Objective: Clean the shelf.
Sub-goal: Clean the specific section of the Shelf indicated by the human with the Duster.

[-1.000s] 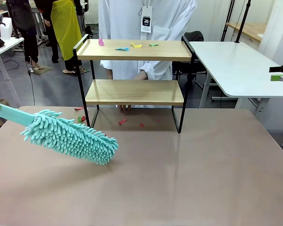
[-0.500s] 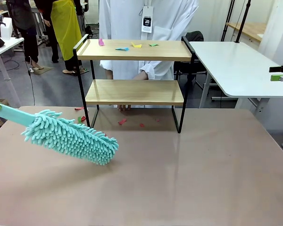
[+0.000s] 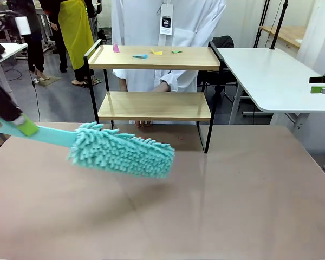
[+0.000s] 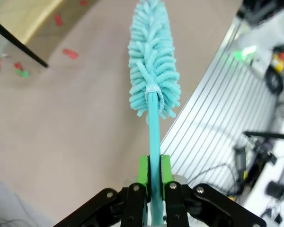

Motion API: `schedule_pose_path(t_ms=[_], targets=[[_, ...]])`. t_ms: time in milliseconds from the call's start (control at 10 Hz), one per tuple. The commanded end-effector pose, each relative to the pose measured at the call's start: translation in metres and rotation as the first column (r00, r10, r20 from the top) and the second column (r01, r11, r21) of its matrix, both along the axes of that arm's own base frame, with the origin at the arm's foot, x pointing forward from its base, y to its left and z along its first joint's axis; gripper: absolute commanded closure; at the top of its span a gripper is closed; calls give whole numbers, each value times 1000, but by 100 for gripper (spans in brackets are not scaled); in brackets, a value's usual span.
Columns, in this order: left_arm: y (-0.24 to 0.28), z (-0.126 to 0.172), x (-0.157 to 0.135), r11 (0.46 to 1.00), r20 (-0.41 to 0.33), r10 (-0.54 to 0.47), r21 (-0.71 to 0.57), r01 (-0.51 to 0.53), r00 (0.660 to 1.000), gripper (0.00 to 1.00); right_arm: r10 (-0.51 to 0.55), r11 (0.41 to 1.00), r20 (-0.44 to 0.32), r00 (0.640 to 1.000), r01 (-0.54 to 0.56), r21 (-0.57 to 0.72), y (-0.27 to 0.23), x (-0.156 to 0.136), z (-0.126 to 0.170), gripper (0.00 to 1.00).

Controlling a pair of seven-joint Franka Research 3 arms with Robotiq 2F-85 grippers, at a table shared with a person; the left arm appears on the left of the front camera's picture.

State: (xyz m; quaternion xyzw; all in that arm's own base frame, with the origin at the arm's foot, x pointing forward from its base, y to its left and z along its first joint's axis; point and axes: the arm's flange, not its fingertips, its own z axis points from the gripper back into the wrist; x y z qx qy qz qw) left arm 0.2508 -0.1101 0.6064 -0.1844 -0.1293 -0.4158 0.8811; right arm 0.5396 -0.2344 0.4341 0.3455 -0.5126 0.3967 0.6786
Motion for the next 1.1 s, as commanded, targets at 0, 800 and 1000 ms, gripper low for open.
schedule_pose_path(t_ms=[0,800,1000], targets=[[-38,-14,-26,979,65,203,-33,-201,977,87,1,1000,4,1000,-1,-1,2,0,2,0],[-89,-27,-56,947,103,318,-72,-312,943,87,1,1000,4,1000,-1,-1,2,0,2,0],[-121,-46,-50,939,79,343,-58,-339,936,87,1,1000,4,1000,-1,-1,2,0,2,0]])
